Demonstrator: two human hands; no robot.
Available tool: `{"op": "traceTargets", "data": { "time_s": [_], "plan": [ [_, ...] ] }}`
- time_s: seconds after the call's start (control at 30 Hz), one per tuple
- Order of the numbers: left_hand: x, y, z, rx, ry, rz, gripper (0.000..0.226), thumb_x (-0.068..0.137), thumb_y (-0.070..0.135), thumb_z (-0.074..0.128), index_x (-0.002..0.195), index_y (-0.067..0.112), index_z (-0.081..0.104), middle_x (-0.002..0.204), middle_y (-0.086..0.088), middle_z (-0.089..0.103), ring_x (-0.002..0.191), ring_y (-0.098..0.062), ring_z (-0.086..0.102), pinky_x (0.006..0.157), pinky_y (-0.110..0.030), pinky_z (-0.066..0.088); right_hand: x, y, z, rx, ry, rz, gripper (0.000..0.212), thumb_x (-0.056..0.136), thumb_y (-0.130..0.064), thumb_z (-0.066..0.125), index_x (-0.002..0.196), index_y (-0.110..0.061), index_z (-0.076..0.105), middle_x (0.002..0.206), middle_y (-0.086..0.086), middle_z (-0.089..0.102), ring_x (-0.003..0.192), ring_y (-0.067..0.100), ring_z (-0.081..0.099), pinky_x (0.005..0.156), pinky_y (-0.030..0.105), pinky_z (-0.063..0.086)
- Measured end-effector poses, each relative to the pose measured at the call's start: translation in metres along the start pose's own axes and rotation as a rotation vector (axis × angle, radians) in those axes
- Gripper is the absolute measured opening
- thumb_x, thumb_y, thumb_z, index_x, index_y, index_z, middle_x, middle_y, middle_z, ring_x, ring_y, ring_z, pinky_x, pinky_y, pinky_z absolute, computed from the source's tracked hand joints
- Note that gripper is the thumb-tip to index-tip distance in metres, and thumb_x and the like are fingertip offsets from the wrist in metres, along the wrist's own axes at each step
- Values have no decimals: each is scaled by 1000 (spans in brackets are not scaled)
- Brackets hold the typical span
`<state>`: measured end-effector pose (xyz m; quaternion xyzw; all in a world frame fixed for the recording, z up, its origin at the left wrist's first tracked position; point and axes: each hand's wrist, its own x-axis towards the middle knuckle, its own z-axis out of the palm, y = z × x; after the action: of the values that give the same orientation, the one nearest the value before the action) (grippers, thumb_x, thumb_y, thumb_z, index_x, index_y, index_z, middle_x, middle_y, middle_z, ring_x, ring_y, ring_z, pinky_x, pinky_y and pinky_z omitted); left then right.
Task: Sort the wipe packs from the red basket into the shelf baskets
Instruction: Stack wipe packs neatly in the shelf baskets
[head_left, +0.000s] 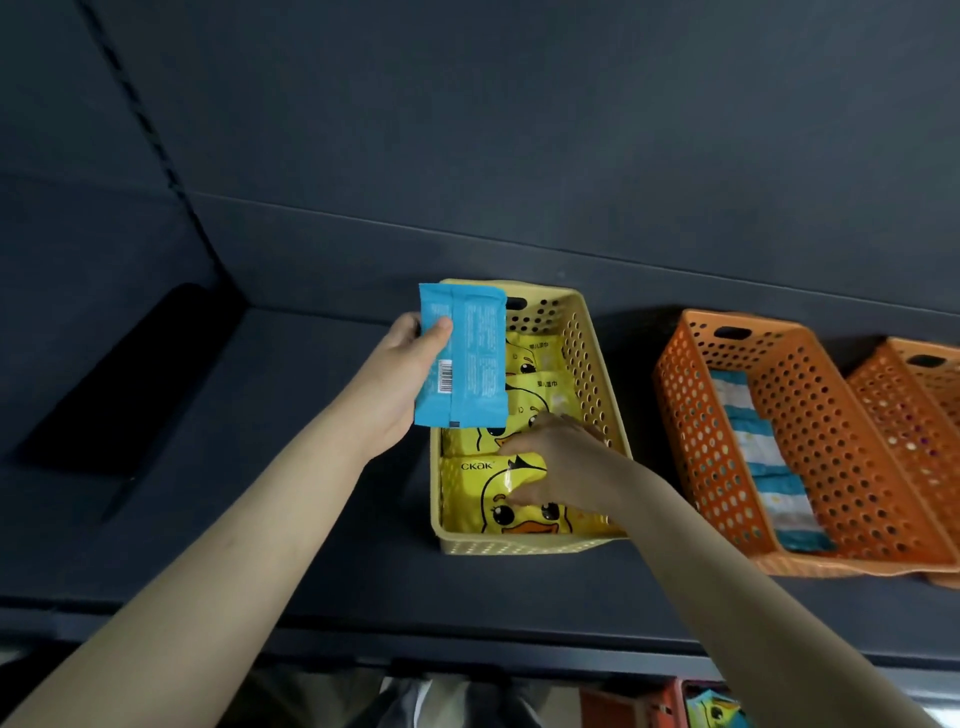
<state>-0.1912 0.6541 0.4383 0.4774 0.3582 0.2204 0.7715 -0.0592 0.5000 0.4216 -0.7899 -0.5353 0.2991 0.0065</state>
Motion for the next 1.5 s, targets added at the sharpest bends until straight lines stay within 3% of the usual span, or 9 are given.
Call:
{"op": "traceTargets", "data": {
  "time_s": [0.13,0.27,0.43,0.6,0.73,0.9,1.07,1.33,1.5],
  "plan": [
    [-1,8,-3,-135,22,-79,31,99,38,50,119,15,56,115,-5,69,99,-22,71,80,-48,59,-21,4,-16,152,96,-24,67,81,-43,73,141,-34,45,149,-3,38,137,18,37,107,32,35],
    [-4,11,13,-253,-52,-74,32,103,36,44,125,15,56,117,-7,70,100,-21,71,69,-38,61,-40,8,-42,447,397,-30,53,86,-53,62,135,-34,51,125,-20,57,106,-4,59,76,12,46],
    [-12,9,71,-306,-145,-96,32,103,34,43,127,16,54,121,-7,69,108,-19,67,77,-34,57,-51,16,-41,1125,384,154,36,93,-46,55,120,-22,58,106,0,67,70,17,72,54,26,55],
    [-11,-1,123,-80,-127,-18,25,100,34,41,120,29,56,119,1,65,112,-18,59,85,-36,44,-68,57,-47,1691,520,89,32,90,-29,63,106,-1,66,105,14,73,94,26,72,71,28,60],
    [-9,-4,163,-142,-243,-196,64,80,67,50,127,24,56,124,-5,65,112,-21,64,86,-44,51,-84,108,-53,1417,806,52,30,82,-30,70,94,-3,75,103,14,74,104,26,69,86,32,57],
    [-5,-33,213,-28,-233,-75,42,95,6,56,131,28,54,120,-4,66,105,-18,68,77,-31,58,-95,166,-61,1303,936,55,34,74,-15,83,105,-23,70,113,5,70,104,27,68,87,46,57],
    [9,-59,249,-35,-192,-39,19,94,11,60,112,14,61,110,-9,72,96,-17,72,69,-29,59,-105,212,-67,1682,628,26,37,70,-16,79,105,-23,67,102,7,75,97,28,72,72,33,60],
    [36,-73,267,79,-150,65,18,92,20,64,106,13,72,103,-11,75,97,-24,71,85,-44,58,-108,252,-78,1576,432,-46,24,91,-19,62,114,-11,65,109,8,74,100,26,71,74,35,60],
    [51,-78,265,261,46,337,17,91,18,66,103,30,71,113,8,71,110,-8,62,94,-22,50,-102,258,-88,1374,669,25,13,88,-14,67,98,-7,70,96,13,75,88,28,73,70,37,61]
  ]
}}
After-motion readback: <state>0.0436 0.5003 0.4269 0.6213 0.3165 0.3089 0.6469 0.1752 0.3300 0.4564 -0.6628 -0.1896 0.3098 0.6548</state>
